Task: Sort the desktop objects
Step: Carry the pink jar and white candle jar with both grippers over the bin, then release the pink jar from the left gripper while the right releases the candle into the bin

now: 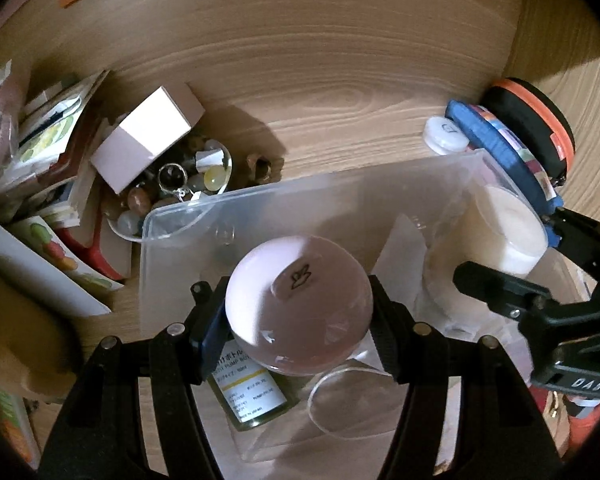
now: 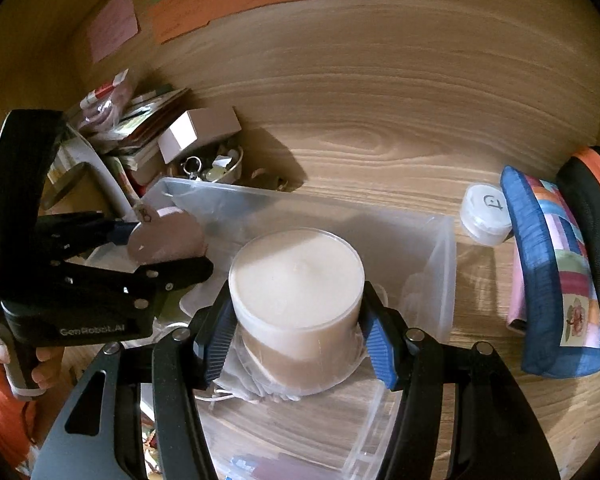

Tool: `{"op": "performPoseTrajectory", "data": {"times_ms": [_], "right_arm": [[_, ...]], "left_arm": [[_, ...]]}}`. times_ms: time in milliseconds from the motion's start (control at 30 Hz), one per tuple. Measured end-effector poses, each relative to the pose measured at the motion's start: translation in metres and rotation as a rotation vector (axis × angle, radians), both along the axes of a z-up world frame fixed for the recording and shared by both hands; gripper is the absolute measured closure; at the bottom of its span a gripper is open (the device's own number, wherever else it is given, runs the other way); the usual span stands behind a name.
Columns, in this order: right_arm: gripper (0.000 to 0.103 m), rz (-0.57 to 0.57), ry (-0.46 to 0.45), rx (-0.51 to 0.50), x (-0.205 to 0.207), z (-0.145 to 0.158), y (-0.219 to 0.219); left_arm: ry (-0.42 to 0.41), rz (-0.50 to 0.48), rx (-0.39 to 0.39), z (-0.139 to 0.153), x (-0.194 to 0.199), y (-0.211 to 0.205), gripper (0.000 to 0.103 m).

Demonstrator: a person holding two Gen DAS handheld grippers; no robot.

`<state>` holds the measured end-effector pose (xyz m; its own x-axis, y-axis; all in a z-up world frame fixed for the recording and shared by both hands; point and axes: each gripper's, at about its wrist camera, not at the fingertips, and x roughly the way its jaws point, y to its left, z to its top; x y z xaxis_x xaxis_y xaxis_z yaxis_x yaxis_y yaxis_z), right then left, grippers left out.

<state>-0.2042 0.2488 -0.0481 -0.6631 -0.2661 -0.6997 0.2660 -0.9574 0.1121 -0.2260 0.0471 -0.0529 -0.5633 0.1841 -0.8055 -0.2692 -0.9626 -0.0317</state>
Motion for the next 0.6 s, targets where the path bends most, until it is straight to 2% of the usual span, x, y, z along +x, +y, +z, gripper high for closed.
{"op": "performPoseTrajectory", "data": {"times_ms": [233,300,367,600], "right_arm": [[0.045,-0.003,0.036,0.115,0.005,-0.005,-0.016],[0.044,-0.004,0.037,0.128,0.005,-0.006,-0.017],[0.043,-0.010,0.041,0.136,0.005,-0.006,-0.016],[0.033,-0.034,0.069,0.167,0.007,-0.003,-0.012]], "left_arm": [[0.034,-0.004,-0.041,0.001,0.003,0.006,0.039],[0.052,-0.008,-0.063,0.002,0.006,0.008,0.037],[0.065,-0.008,-0.082,0.002,0.008,0.009,0.031],[0.073,-0.019,-0.088,0.001,0.012,0.011,0.029]]}}
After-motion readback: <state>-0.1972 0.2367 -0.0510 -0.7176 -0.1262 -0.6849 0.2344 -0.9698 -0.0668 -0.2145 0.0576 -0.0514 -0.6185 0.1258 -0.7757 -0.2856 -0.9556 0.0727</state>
